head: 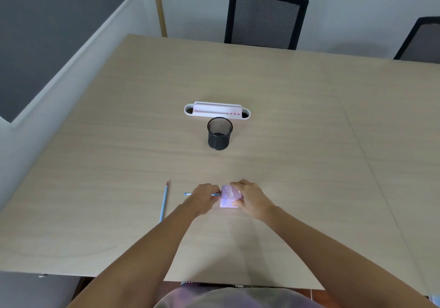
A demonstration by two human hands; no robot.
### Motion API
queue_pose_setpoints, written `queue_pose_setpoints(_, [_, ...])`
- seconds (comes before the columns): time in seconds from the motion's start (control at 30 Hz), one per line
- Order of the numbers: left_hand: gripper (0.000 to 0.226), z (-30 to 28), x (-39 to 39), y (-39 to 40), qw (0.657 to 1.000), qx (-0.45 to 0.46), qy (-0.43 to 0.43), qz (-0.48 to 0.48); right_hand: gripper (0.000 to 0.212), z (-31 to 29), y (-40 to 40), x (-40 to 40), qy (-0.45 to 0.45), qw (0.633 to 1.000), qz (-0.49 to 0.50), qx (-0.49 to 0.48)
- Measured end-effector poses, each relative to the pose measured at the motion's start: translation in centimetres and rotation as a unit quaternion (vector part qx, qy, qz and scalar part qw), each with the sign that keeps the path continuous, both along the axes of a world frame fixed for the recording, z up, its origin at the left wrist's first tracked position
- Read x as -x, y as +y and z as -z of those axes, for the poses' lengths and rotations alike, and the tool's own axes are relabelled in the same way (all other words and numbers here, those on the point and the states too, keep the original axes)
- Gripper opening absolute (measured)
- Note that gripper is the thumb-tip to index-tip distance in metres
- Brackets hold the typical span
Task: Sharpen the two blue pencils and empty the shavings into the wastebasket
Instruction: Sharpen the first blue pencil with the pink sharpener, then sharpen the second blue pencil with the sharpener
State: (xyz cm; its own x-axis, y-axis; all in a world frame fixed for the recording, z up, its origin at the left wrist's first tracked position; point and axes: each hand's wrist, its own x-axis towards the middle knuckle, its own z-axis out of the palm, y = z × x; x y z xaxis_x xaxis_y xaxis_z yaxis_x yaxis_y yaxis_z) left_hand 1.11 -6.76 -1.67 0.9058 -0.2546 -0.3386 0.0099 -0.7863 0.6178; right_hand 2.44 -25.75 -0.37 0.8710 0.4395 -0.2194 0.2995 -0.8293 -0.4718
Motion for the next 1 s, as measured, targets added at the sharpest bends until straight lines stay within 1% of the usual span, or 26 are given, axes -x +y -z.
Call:
queue_pose_setpoints(0.13, [0.018, 0.2, 0.1, 0.0, 1.0, -0.024, -0.004, 0.009, 0.04, -0.1, 0.1, 0.1, -0.005, 1.0, -0.003, 0.014])
queue_pose_setpoints(0.27, [0.02, 0.3, 0.3, 0.4, 0.999, -0.038, -0.022, -0.01, 0.038, -0.2, 0.1, 0.2, -0.012, 1.0, -0.002, 0.018])
queue_pose_setpoints(0.43, [0.029, -0.2, 0.5, 0.3, 0.994, -0.09, -0.05, -0.024, 0.038, -0.4, 0.1, 0.3, -0.012, 1.0, -0.006, 0.014])
queue_pose_setpoints(0.5, [0.04, -0.1, 0.6, 0.5, 0.991, -0.121, -0.038, -0.052, 0.04, -0.5, 0.1, 0.3, -0.009, 1.0, -0.004, 0.01])
queue_pose_setpoints(0.57, [0.058, -0.1, 0.7, 1.3, 0.984, -0.149, -0.005, -0.1, 0.041, -0.6, 0.1, 0.4, -0.006, 1.0, -0.001, 0.003])
queue_pose_setpoints(0.63, [0.073, -0.4, 0.9, 2.3, 0.979, -0.176, 0.012, -0.104, 0.042, -0.6, 0.0, 0.5, -0.006, 1.0, -0.002, -0.002])
queue_pose_setpoints(0.7, [0.08, -0.5, 1.1, 3.4, 0.979, -0.171, 0.008, -0.11, 0.045, -0.5, -0.1, 0.5, -0.011, 1.0, -0.002, -0.003])
queue_pose_setpoints(0.73, [0.079, -0.3, 1.2, 3.8, 0.98, -0.152, 0.005, -0.127, 0.046, -0.4, -0.2, 0.5, -0.012, 1.0, -0.003, -0.003])
queue_pose_setpoints(0.77, [0.073, -0.3, 1.3, 4.2, 0.982, -0.124, -0.002, -0.143, 0.047, -0.3, -0.3, 0.5, -0.014, 1.0, -0.004, -0.004])
queue_pose_setpoints(0.87, [0.039, -0.1, 1.7, 5.6, 0.981, -0.067, -0.037, -0.18, 0.047, -0.1, -0.4, 0.5, -0.02, 1.0, -0.006, -0.012])
queue_pose_setpoints(0.9, [0.031, -0.2, 1.8, 6.2, 0.978, -0.051, -0.05, -0.194, 0.048, -0.1, -0.5, 0.5, -0.02, 1.0, -0.007, -0.014])
queue_pose_setpoints(0.97, [0.021, 0.0, 2.4, 7.8, 0.966, -0.028, -0.061, -0.248, 0.048, 0.0, -0.5, 0.4, -0.025, 1.0, -0.005, -0.019])
queue_pose_setpoints(1.0, [0.022, 0.2, 2.6, 8.6, 0.956, -0.02, -0.06, -0.287, 0.048, 0.1, -0.5, 0.4, -0.028, 0.999, -0.005, -0.021])
